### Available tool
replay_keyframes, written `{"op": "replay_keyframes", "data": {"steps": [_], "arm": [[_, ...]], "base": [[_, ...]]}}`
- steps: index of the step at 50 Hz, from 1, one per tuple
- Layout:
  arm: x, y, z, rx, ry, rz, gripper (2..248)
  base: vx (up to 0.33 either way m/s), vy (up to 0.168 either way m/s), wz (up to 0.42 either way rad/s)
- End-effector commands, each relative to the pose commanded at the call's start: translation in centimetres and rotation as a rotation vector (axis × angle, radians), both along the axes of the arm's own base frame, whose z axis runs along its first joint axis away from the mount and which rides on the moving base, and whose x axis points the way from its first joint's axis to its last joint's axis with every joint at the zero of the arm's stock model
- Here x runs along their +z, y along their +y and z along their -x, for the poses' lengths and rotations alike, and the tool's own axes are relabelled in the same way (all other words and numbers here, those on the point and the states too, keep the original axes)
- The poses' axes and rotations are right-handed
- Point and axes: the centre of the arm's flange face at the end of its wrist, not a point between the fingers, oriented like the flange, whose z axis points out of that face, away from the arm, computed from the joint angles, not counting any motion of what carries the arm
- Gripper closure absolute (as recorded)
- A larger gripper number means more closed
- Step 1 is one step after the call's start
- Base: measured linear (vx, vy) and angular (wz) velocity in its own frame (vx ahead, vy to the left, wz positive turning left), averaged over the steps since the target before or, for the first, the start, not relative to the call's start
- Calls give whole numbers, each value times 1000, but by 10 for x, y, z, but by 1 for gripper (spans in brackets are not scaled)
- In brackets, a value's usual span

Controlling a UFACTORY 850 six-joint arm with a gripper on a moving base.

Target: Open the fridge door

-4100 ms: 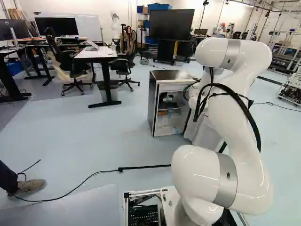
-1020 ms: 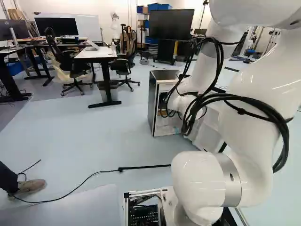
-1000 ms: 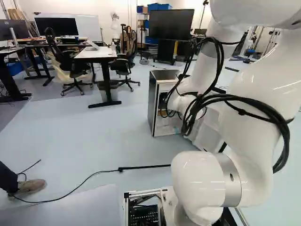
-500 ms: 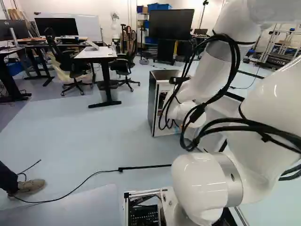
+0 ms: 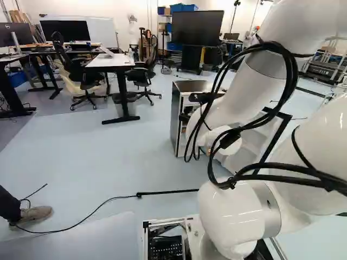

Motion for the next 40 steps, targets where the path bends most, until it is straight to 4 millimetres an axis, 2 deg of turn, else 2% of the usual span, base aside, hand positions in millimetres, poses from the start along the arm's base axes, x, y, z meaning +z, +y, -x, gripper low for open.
{"op": "replay_keyframes", "data": {"steps": [17,40], "arm": [[-2,6,10,37,10,7,3],[-2,7,11,41,11,8,3]], "base": [[0,0,0],[0,0,0]]}}
